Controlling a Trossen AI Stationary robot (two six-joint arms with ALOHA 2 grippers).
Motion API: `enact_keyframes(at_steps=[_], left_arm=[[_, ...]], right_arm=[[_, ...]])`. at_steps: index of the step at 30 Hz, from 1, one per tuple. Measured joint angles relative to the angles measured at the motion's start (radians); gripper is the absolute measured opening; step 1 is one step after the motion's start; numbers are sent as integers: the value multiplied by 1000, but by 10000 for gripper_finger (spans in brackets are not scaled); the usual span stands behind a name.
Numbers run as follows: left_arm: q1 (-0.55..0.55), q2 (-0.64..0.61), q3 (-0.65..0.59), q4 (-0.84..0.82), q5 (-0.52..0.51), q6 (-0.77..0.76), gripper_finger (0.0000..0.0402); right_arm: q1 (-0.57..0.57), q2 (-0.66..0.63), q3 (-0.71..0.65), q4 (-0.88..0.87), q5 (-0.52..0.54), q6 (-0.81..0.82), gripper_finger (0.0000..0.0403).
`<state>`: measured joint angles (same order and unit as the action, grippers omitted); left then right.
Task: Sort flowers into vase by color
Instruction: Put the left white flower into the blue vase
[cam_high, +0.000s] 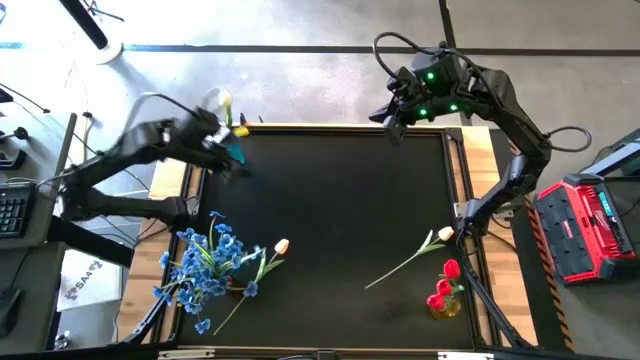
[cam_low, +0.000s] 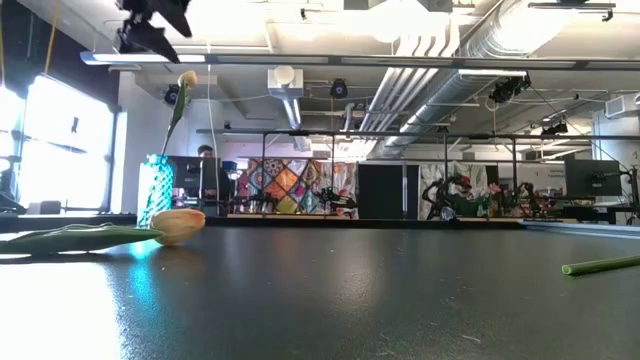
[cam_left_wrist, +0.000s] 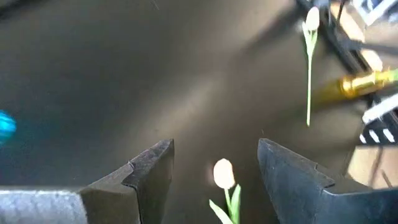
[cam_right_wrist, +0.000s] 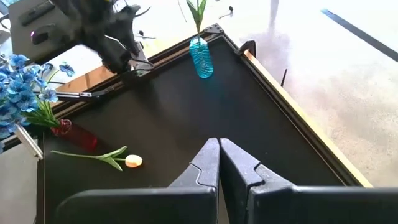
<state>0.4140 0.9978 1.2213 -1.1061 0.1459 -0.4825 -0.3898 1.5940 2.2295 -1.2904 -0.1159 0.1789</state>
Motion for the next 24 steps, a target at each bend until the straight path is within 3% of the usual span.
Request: enact_keyframes(at_steps=[6, 24], left_arm=[[-180, 120, -82, 61, -37, -114, 220], [-498, 511, -100, 127, -64, -346, 220]], right_arm=[[-3, 0, 0, -12, 25, 26, 0], [-3, 0, 0, -62, 42, 31, 0]])
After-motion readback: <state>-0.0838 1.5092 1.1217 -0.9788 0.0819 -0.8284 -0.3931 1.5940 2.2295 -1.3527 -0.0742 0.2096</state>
